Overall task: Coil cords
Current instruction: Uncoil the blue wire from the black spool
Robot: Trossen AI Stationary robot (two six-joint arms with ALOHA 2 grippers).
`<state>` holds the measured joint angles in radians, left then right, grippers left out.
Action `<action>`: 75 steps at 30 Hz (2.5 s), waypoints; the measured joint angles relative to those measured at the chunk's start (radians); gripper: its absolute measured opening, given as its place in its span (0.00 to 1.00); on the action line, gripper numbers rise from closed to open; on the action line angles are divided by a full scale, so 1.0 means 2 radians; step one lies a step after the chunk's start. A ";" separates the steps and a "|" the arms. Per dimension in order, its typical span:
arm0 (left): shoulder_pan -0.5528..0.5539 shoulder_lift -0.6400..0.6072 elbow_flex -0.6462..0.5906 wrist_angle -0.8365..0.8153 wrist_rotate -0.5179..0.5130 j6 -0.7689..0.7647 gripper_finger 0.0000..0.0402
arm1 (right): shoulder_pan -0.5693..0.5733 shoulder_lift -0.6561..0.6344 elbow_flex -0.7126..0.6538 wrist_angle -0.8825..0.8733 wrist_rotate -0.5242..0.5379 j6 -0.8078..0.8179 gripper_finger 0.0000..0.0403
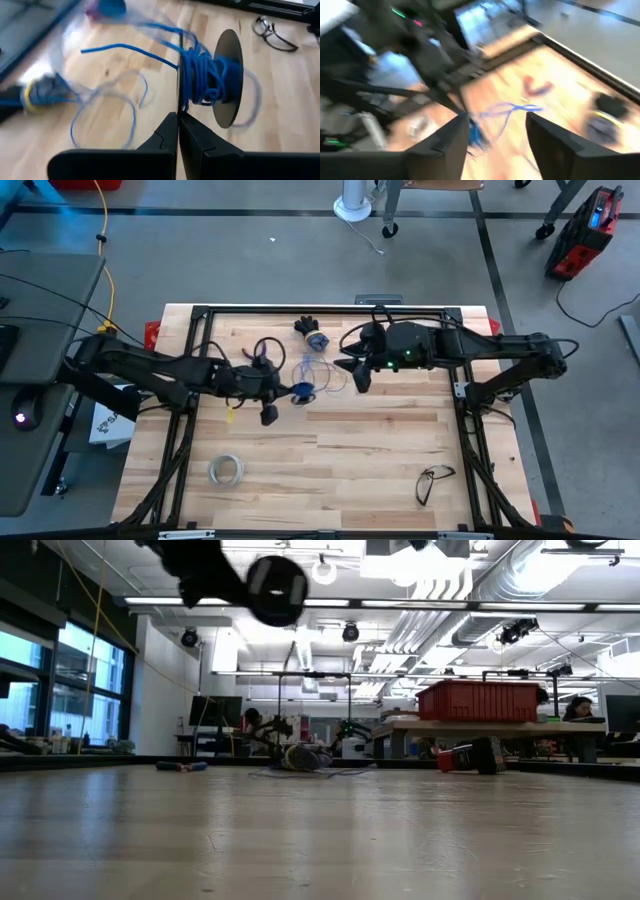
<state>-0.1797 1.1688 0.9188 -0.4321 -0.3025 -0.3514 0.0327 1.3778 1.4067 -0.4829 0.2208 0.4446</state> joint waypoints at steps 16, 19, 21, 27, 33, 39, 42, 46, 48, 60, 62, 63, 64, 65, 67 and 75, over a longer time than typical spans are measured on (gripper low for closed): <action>0.064 -0.046 -0.002 0.389 -0.015 0.111 0.00 | 0.022 -0.010 0.000 0.093 -0.102 -0.021 0.51; 0.104 -0.039 -0.004 0.463 -0.034 0.098 0.00 | 0.024 -0.027 0.000 0.119 -0.101 -0.023 0.51; 0.129 -0.029 -0.004 0.562 0.014 0.064 0.00 | 0.024 -0.040 0.000 0.134 -0.101 -0.023 0.51; 0.161 0.002 0.007 0.693 0.127 0.043 0.00 | 0.027 -0.068 0.000 0.153 -0.099 -0.033 0.51; 0.120 -0.002 0.106 0.182 -0.100 0.160 0.00 | 0.026 -0.087 0.000 0.150 -0.078 -0.028 0.51; 0.093 0.001 0.133 0.256 -0.083 0.267 0.00 | 0.027 -0.078 0.000 0.170 -0.075 -0.044 0.51; 0.085 0.004 0.133 0.273 -0.107 0.350 0.00 | 0.031 -0.064 0.000 0.181 -0.074 -0.085 0.51; 0.071 0.010 0.131 0.279 -0.219 0.441 0.00 | 0.033 -0.047 0.000 0.199 -0.056 -0.110 0.51; 0.068 0.006 0.131 0.291 -0.193 0.429 0.00 | 0.034 -0.042 0.000 0.197 -0.040 -0.121 0.51; 0.065 -0.001 0.131 0.214 -0.044 0.257 0.00 | 0.048 -0.036 0.000 0.196 0.016 -0.286 0.51; 0.065 0.001 0.131 0.215 -0.040 0.256 0.00 | 0.050 -0.032 0.000 0.193 0.019 -0.292 0.51; 0.065 0.002 0.131 0.214 -0.037 0.255 0.00 | 0.049 -0.032 0.000 0.192 0.023 -0.292 0.51; 0.065 0.002 0.131 0.214 -0.035 0.255 0.00 | 0.049 -0.032 0.000 0.192 0.028 -0.293 0.51; 0.065 0.003 0.131 0.215 -0.034 0.255 0.00 | 0.049 -0.032 0.000 0.192 0.034 -0.299 0.51; 0.065 0.003 0.131 0.215 -0.033 0.255 0.00 | 0.049 -0.032 0.000 0.192 0.038 -0.306 0.51; 0.065 0.017 0.131 0.215 -0.017 0.260 0.00 | 0.049 -0.024 0.000 0.175 0.033 -0.300 0.51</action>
<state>-0.0498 1.2037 1.1809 -0.0013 -0.3373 0.1696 0.1310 1.3304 1.4069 -0.1327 0.2876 -0.1558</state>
